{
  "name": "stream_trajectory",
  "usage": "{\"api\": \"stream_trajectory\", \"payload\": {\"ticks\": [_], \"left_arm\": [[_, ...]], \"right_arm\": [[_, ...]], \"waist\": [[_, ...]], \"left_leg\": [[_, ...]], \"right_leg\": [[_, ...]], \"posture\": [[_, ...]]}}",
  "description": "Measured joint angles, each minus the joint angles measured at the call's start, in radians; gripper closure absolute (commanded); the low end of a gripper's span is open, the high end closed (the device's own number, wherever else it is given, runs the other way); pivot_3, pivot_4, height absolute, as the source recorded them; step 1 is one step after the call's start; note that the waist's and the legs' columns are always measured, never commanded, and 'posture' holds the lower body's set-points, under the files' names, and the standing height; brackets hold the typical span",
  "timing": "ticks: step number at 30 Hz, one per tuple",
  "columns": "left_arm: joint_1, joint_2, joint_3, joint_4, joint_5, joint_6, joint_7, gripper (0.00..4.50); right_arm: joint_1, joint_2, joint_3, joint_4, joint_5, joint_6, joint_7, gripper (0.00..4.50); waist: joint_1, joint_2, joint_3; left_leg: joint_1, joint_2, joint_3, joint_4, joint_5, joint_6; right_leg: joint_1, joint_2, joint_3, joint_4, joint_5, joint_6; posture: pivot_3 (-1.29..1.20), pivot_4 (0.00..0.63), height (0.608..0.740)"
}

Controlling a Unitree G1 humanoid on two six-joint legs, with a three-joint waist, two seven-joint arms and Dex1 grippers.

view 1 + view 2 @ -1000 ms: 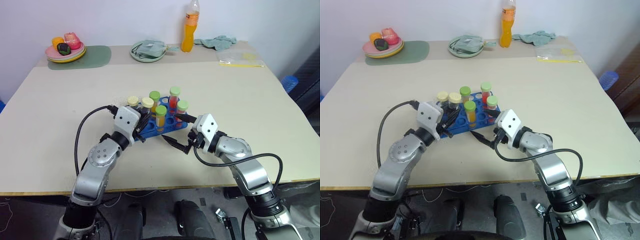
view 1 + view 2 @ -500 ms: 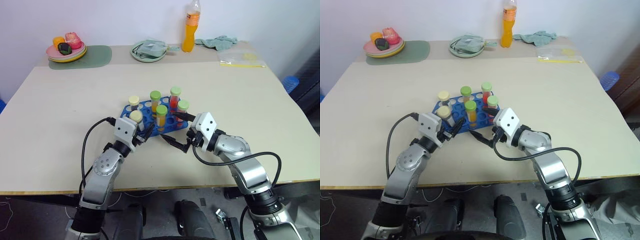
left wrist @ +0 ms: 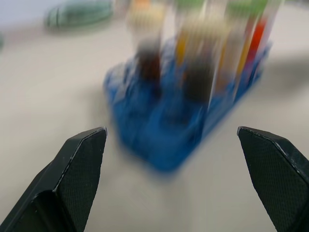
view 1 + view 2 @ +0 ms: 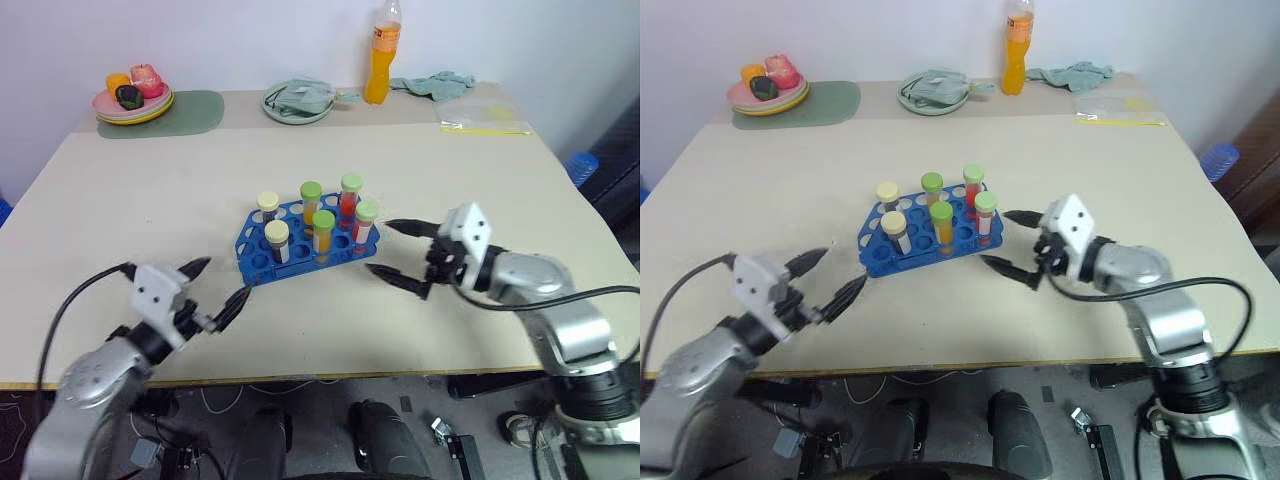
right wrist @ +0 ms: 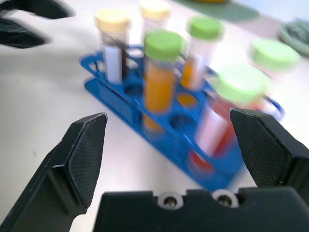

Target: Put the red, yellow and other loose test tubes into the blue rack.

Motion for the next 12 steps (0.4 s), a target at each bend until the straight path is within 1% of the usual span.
{"api": "stream_trajectory", "payload": {"ticks": [2,4,9,12], "left_arm": [[0.026,0.020,0.072,0.038,-0.006,0.000,-0.019,0.04],[0.040,0.029,0.110,0.081,-0.002,-0.013,-0.043,0.04],[0.066,0.022,0.117,0.126,0.011,-0.033,-0.060,0.04],[0.068,0.011,0.117,0.135,0.026,-0.040,-0.049,0.04]], "right_arm": [[0.014,-0.037,-0.035,0.073,-0.017,-0.029,0.011,0.00],[0.014,-0.043,-0.051,0.142,-0.037,-0.070,0.015,0.00],[0.012,-0.042,-0.055,0.248,-0.060,-0.138,0.031,0.00],[0.008,-0.038,-0.049,0.270,-0.063,-0.157,0.040,0.00]], "waist": [[-0.002,0.000,0.000],[-0.006,0.000,0.000],[-0.007,0.000,0.000],[-0.006,0.000,0.000]], "left_leg": [[0.000,0.001,0.001,0.000,0.000,0.000],[0.000,0.001,0.001,0.000,0.000,0.000],[0.000,0.001,0.002,-0.001,0.000,0.000],[0.000,0.001,0.002,-0.001,0.000,0.000]], "right_leg": [[0.000,0.000,0.000,-0.001,-0.001,-0.003],[0.000,0.001,0.000,-0.001,-0.001,-0.003],[0.000,0.000,0.001,-0.002,-0.001,-0.002],[0.000,0.000,0.001,-0.002,-0.001,-0.002]], "posture": [[0.00,0.150,0.740],[0.00,0.150,0.740],[0.00,0.150,0.740],[0.00,0.150,0.740]]}}
